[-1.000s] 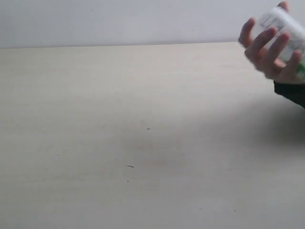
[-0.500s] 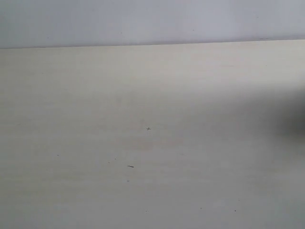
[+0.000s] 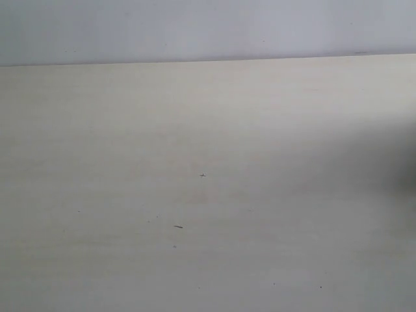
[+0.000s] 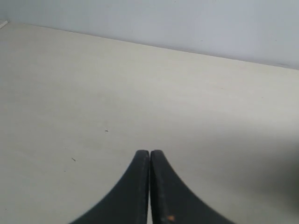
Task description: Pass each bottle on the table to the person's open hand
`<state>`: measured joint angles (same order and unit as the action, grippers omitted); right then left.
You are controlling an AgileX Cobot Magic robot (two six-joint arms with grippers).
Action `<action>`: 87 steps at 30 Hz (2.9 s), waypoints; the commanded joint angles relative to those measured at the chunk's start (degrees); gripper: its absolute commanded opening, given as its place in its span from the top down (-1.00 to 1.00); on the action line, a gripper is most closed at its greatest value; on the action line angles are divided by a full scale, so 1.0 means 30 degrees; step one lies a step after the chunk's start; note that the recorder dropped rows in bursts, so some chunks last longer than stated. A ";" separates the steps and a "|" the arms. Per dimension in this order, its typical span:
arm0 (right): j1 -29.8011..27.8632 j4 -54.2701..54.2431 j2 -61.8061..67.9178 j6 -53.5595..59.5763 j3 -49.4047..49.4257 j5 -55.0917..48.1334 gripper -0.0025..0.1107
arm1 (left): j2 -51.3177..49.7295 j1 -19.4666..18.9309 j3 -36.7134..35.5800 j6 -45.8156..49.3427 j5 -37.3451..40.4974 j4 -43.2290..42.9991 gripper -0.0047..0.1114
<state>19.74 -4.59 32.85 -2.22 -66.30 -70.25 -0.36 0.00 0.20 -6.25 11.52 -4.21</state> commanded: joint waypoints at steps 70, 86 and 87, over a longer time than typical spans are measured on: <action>-0.7021 0.2014 -1.0949 -0.0875 2.2101 1.9746 0.93 | 0.0122 0.0000 -0.0066 -0.0008 -0.0047 -0.0052 0.92; -0.7021 0.2014 -1.0949 -0.0875 2.2101 1.9746 0.93 | 0.0122 0.0000 -0.0066 -0.0008 -0.0047 -0.0052 0.92; -0.7021 0.2014 -1.0949 -0.0875 2.2101 1.9746 0.93 | 0.0122 0.0000 -0.0066 -0.0008 -0.0047 -0.0052 0.92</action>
<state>-1.05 0.95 0.39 -4.88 -0.27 -11.12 -0.36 0.00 0.20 -6.25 11.52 -4.21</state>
